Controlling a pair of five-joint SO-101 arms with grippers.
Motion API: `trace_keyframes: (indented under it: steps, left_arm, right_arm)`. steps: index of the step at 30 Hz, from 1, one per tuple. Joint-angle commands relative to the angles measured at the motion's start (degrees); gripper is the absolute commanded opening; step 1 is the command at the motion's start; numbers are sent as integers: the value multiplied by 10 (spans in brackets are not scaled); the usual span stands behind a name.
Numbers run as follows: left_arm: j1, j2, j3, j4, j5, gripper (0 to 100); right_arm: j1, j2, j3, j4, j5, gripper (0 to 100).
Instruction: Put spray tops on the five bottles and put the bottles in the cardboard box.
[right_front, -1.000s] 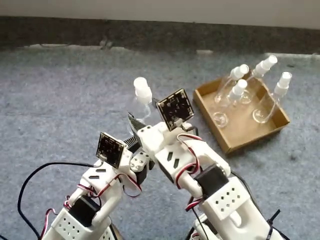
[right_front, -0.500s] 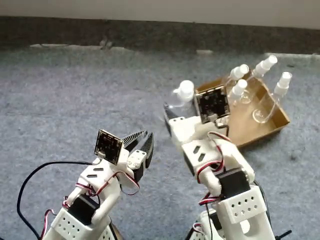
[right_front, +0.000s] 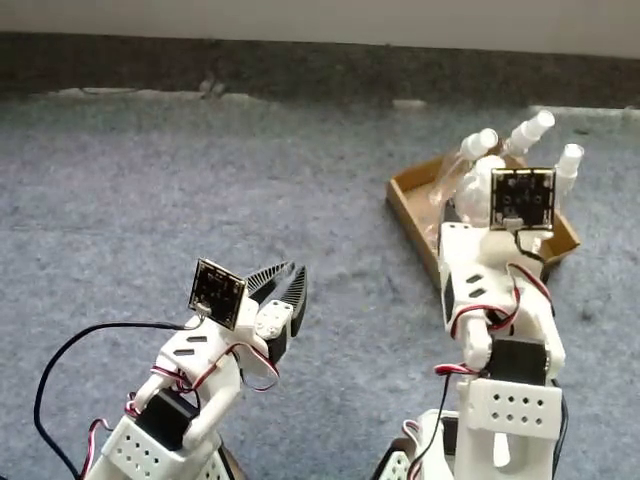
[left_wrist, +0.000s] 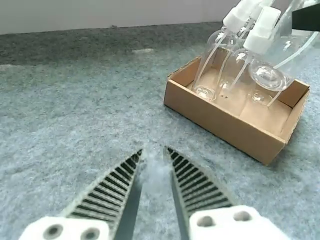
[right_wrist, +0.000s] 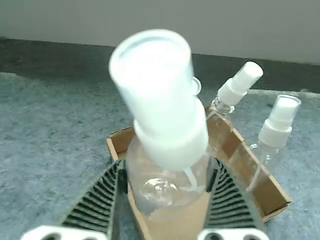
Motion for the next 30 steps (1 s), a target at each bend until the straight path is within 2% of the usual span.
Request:
trace_keyframes:
  steps: [1, 6, 12, 15, 21, 26, 30]
  left_arm:
    - [-8, -5, 12, 2, 2, 7]
    - [-8, -5, 12, 2, 2, 7]
    - [-8, -5, 12, 3, 2, 7]
    - [-8, -5, 12, 17, 2, 7]
    - [-8, -5, 12, 21, 2, 7]
    - [-8, -5, 12, 22, 2, 7]
    - [-8, -5, 12, 31, 2, 7]
  right_arm:
    - [47, -17, -38, -1, 8, 84]
    - [90, -16, -1, -22, 8, 84]
    - [101, -13, 131, -202, 8, 84]
    - [101, -12, 184, -256, 8, 84]
    - [100, 0, 208, -274, 8, 84]
    - [102, 87, 207, -345, 4, 84]
    - [101, 120, 206, -356, 4, 84]
